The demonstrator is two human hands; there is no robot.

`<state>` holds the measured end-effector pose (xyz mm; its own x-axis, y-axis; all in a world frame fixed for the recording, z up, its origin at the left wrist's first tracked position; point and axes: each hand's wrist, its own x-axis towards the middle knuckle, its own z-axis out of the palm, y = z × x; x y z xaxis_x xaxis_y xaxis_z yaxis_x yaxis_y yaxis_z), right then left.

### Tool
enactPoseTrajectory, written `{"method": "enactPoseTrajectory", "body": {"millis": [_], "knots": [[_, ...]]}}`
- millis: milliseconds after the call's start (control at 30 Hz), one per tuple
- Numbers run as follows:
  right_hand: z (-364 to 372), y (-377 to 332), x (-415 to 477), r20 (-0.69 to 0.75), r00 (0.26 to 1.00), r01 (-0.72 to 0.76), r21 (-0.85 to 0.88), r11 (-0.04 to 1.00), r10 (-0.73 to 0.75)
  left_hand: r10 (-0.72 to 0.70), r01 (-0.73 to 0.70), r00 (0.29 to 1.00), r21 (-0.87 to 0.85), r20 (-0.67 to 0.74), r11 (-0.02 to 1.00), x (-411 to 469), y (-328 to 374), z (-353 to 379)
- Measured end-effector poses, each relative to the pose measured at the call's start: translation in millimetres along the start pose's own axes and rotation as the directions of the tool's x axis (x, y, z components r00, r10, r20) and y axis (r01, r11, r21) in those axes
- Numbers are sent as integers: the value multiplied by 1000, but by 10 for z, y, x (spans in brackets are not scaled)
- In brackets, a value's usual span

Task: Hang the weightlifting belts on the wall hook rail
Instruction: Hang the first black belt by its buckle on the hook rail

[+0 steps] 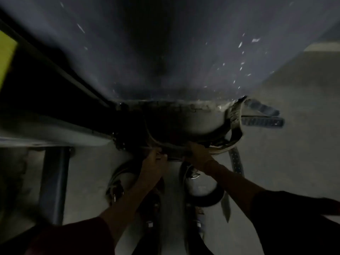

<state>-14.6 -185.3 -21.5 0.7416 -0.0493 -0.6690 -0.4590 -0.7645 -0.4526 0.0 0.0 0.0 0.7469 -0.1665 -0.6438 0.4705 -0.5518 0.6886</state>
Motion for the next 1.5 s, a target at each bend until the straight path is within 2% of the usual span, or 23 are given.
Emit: {"method": "enactPoseTrajectory", "body": {"millis": [167,300,433,533,667,767,833,933,967,1000,1067,1133,1267,1333,1500], "knots": [[482,170,629,-30,998,48,-159,986,-53,-84,84,996,-56,-2,995,487,-688,258],[679,256,823,-99,995,-6,-327,945,-28,-111,110,993,-69,-24,992,611,-976,320],[685,167,629,-176,984,-45,-313,949,-11,-164,163,987,-95,5,982,512,-935,285],[469,-14,292,-250,968,-41,-262,964,-27,-114,114,993,-101,13,988,309,-668,188],[-127,-401,-248,-305,950,31,-126,992,-69,-55,63,997,-170,48,983,-106,-20,2],[-679,-727,-715,-394,915,106,21,994,-89,21,-27,999,-222,-27,975,-429,572,-191],[-1090,-937,-1091,-444,895,122,160,980,-39,24,-55,992,-258,-121,964,-649,1002,-369],[-1709,-1270,-1729,-483,875,210,305,929,-39,19,-40,972,-87,-235,995,-1056,1807,-699],[-1908,-1400,-1950,-504,862,251,346,904,-46,39,-59,972,-79,-230,995,-1239,2094,-834],[-2106,-1533,-2167,-529,847,304,392,868,-58,118,-147,968,-119,-222,982,-1403,2357,-963],[-2536,-1839,-2609,-568,820,407,489,771,-73,277,-328,939,-287,-205,900,-1727,2849,-1260],[-2980,-2166,-3054,-613,784,499,532,684,-95,379,-425,905,-398,-192,813,-2065,3370,-1568],[-3668,-2727,-3856,-705,701,647,568,509,-104,573,-561,806,-501,-150,658,-2843,4543,-2105],[-3936,-2945,-4205,-747,656,699,550,457,-105,639,-560,763,-591,-95,581,-3194,4990,-2308],[-4511,-3399,-5020,-820,555,799,479,363,-139,721,-514,693,-702,-1,493,-4062,5756,-2633]]}}
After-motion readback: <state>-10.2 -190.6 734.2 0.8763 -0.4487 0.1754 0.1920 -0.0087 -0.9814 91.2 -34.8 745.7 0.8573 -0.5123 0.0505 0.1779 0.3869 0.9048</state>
